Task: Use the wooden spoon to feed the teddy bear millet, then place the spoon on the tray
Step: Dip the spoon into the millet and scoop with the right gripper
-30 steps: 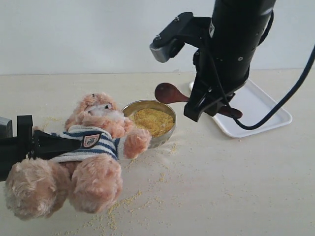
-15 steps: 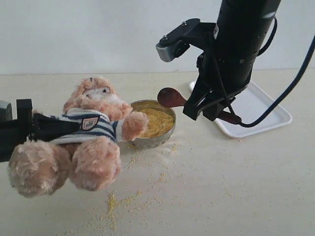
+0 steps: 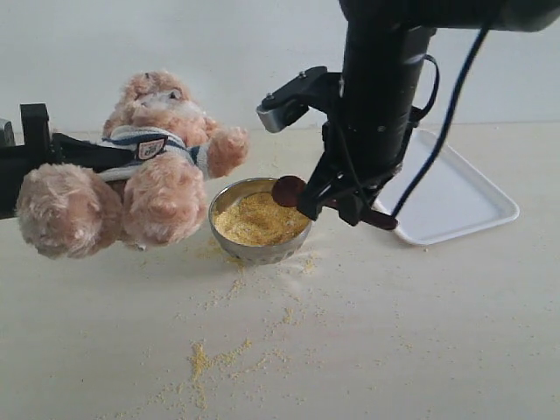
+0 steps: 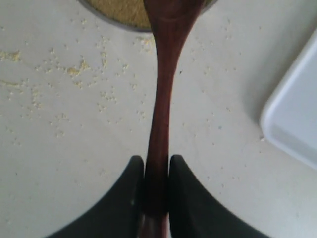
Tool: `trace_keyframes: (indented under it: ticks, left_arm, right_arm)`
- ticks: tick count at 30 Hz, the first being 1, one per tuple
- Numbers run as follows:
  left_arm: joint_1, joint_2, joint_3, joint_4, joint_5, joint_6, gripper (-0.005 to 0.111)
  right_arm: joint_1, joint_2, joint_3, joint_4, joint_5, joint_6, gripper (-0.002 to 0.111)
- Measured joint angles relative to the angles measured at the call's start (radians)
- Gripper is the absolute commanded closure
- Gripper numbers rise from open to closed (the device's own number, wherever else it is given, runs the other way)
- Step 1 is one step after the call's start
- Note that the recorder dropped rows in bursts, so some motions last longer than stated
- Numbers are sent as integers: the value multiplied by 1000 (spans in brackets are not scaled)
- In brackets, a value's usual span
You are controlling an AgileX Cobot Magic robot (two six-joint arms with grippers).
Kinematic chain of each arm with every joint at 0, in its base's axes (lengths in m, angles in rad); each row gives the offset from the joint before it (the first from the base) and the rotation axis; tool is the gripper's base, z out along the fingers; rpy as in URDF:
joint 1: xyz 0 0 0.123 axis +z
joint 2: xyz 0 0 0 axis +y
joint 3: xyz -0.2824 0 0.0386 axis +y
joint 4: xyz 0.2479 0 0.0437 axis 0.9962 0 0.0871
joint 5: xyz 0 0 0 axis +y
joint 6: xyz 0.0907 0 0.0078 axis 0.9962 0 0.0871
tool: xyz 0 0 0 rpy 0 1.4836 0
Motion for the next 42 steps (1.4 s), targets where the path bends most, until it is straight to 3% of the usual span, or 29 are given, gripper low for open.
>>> trace_keyframes:
  ticks: [5,9,19,35,42]
  left_arm:
    - [0,0,-4,0,2,-27,102]
    - [0,0,-4,0,2,-31,102]
    - [0,0,-4,2,2,-33,102]
    - [6,0,-21,4,2,-33,102]
    - [18,0,-21,4,2,-33,102]
  right_arm:
    - [20,98,-157,-27,-1,0,108]
    - [67,170,-236,-156,-3,0,108]
    - [137,258,-257,-346,-3,0,108]
    - [138,261,-257,-320,-3,-34,108]
    - [138,261,-257,-202,-3,-16,108]
